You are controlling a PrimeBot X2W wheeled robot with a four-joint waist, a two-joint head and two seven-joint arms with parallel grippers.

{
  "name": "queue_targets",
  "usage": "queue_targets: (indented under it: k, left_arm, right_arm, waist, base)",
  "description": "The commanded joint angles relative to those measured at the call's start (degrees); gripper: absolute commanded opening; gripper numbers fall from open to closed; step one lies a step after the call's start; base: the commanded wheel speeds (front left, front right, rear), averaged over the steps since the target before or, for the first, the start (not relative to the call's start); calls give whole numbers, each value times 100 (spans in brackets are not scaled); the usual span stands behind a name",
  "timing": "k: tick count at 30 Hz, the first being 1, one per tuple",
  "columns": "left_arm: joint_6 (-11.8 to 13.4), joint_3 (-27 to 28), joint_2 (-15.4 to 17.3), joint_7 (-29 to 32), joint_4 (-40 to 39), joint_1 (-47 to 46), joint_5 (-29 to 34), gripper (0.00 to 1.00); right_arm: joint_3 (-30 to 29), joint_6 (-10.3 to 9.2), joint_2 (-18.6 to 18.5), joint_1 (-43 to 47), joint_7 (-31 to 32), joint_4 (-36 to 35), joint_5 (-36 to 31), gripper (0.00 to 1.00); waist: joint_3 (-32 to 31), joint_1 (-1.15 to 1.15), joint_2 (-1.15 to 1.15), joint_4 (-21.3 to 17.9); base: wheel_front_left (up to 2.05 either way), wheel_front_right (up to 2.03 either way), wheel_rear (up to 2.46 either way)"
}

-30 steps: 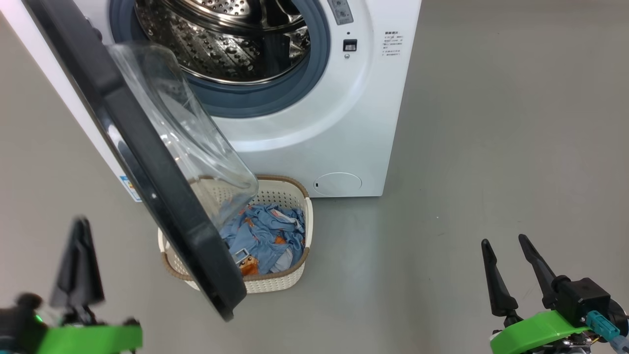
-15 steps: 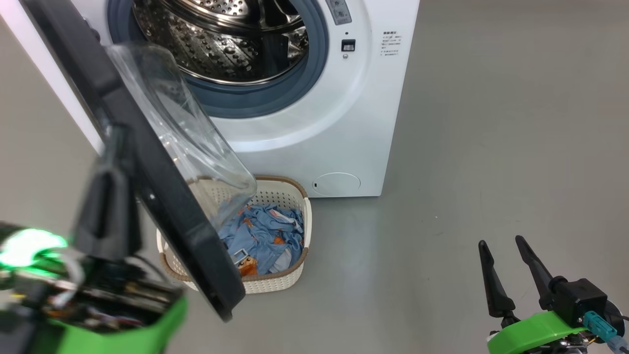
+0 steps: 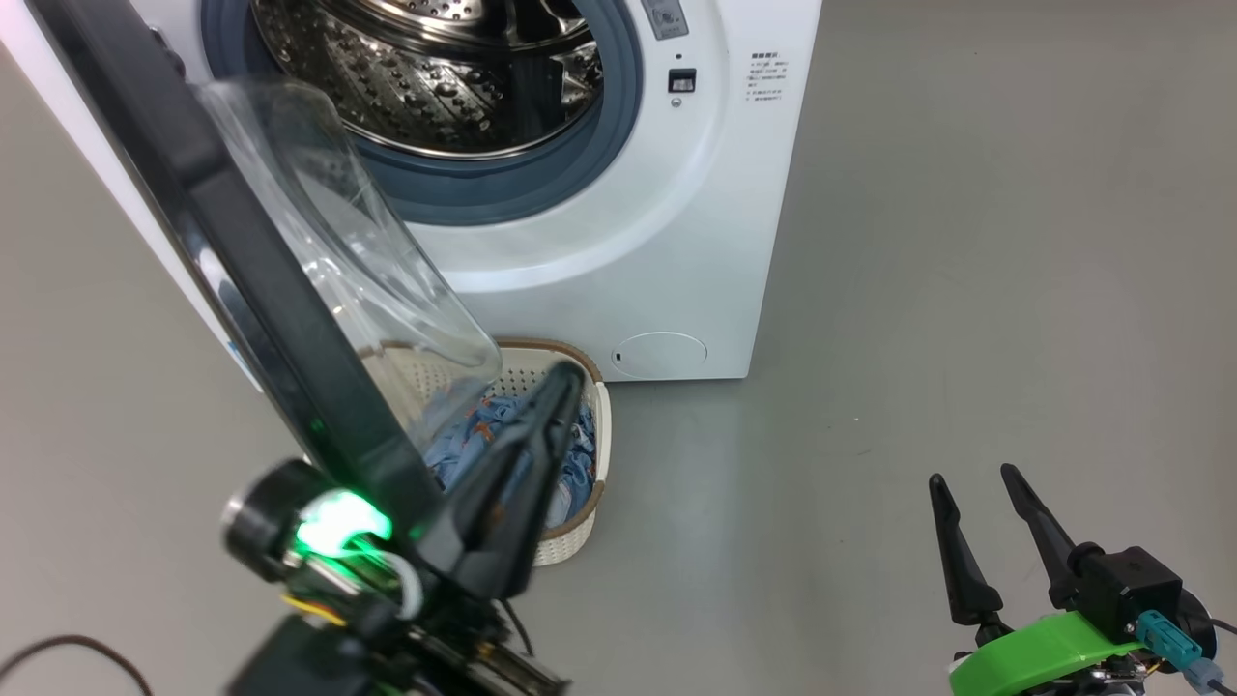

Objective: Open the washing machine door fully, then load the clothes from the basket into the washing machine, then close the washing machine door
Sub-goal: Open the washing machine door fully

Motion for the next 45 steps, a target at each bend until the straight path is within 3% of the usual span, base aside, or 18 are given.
queue_targets:
  k: [1, 8, 17, 45]
  left_arm:
    - [-10, 25, 76, -28, -1, -54, -55, 0]
    - [-10, -706, 119, -28, 594, 167, -187, 0]
    - [-10, -737, 9, -28, 1363, 419, -304, 0]
    - [-10, 428, -344, -28, 2912, 137, -592, 0]
  right_arm:
    - [152, 17, 1, -170, -28, -129, 40, 100]
    - [140, 17, 8, -175, -28, -140, 39, 100]
    - [163, 17, 12, -165, -28, -115, 47, 100]
    - [272, 17, -2, -193, -28, 20, 200, 100]
  waist:
    - [4, 0, 0, 8]
    - [33, 0, 0, 23]
    - [23, 0, 0, 11]
    - [118, 0, 0, -13]
  base:
    - [0, 0, 0]
    - [0, 0, 0]
    - [0, 0, 0]
    - [0, 0, 0]
